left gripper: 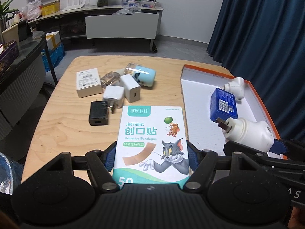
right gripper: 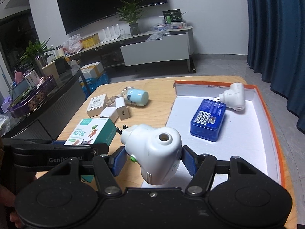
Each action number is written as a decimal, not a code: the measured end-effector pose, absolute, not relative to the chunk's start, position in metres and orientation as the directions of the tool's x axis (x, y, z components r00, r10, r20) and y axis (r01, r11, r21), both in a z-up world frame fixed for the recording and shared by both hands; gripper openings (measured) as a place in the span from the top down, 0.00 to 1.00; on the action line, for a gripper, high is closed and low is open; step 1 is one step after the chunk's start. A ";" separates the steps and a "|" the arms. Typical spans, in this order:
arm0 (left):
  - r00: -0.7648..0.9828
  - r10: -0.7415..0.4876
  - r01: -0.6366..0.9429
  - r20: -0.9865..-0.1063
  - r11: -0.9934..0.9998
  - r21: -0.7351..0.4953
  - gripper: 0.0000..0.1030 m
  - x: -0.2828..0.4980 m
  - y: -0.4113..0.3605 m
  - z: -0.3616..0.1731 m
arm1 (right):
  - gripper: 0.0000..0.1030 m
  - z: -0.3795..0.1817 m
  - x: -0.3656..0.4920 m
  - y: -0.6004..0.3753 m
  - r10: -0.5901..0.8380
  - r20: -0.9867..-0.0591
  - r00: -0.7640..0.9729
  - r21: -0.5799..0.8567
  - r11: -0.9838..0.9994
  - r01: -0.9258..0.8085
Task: Organize rigid objects
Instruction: 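Carry the bandage box and the round plug device with both tools over the tray, then open the left tool to drop the bandage box while the right tool releases the plug device in the tray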
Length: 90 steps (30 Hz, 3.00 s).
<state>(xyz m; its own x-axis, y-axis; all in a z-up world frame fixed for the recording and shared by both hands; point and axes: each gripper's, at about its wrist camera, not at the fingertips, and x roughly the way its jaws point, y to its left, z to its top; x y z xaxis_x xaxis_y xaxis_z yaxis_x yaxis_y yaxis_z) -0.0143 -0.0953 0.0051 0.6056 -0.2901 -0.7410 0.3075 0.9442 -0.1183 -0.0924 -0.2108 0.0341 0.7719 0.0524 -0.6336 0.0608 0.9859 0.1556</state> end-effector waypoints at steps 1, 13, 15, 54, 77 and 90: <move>0.604 -0.291 0.310 -0.742 0.943 -0.118 0.31 -0.014 -0.097 0.005 | 0.27 0.034 -0.093 -0.212 0.050 -0.633 0.773 0.157 0.986 0.065; 0.578 -0.335 0.374 -0.744 0.919 -0.123 0.31 -0.015 -0.131 0.010 | 0.27 0.039 -0.108 -0.242 -0.027 -0.620 0.784 0.155 0.975 0.156; 0.574 -0.343 0.390 -0.743 0.913 -0.120 0.31 -0.015 -0.138 0.010 | 0.27 0.040 -0.111 -0.250 -0.043 -0.616 0.786 0.158 0.971 0.178; 0.499 -0.419 0.542 -0.758 0.834 -0.104 0.30 -0.008 -0.226 0.000 | 0.26 0.038 -0.089 -0.328 -0.181 -0.605 0.776 0.155 0.929 0.337; 0.454 -0.426 0.564 -0.782 0.817 -0.117 0.30 0.003 -0.241 -0.020 | 0.26 0.016 -0.037 -0.337 -0.224 -0.665 0.712 0.098 0.919 0.381; 0.419 -0.463 0.612 -0.781 0.780 -0.134 0.30 0.002 -0.260 -0.026 | 0.21 0.035 -0.035 -0.357 -0.245 -0.577 0.779 0.120 0.918 0.378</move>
